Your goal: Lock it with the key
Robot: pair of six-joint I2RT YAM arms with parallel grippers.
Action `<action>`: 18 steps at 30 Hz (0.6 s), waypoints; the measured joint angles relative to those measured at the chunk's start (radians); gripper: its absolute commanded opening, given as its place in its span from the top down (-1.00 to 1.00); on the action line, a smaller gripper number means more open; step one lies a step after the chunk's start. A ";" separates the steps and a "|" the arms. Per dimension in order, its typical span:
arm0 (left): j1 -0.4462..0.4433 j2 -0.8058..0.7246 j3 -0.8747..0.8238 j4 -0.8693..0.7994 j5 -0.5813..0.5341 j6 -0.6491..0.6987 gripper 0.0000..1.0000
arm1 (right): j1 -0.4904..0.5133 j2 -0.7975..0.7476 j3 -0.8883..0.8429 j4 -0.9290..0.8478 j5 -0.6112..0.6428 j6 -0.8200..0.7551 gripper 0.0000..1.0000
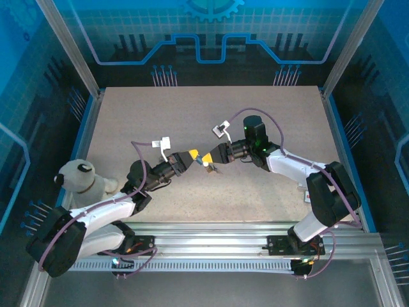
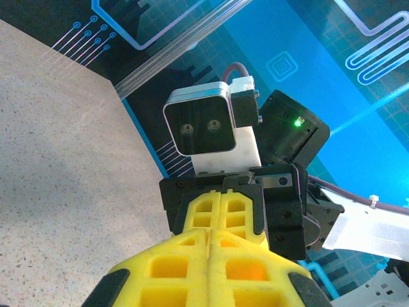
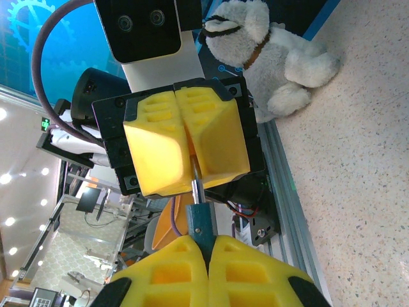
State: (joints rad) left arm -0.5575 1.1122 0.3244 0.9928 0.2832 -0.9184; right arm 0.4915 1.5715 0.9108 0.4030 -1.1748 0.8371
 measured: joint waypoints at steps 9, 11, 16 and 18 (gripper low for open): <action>-0.001 0.002 0.000 0.001 -0.003 0.000 1.00 | 0.000 0.000 0.000 0.000 0.002 0.000 1.00; -0.001 0.002 0.000 0.001 -0.006 0.000 1.00 | 0.000 0.000 0.000 0.000 0.004 0.000 1.00; -0.001 0.002 0.000 0.000 -0.007 0.000 1.00 | 0.000 0.000 0.000 0.000 0.005 0.000 1.00; -0.001 0.002 0.000 0.001 -0.007 0.000 1.00 | 0.000 0.000 0.000 0.000 0.005 0.000 1.00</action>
State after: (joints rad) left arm -0.5587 1.1137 0.3244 0.9936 0.2764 -0.9184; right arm 0.4915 1.5715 0.9108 0.4034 -1.1702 0.8375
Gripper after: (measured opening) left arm 0.038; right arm 0.039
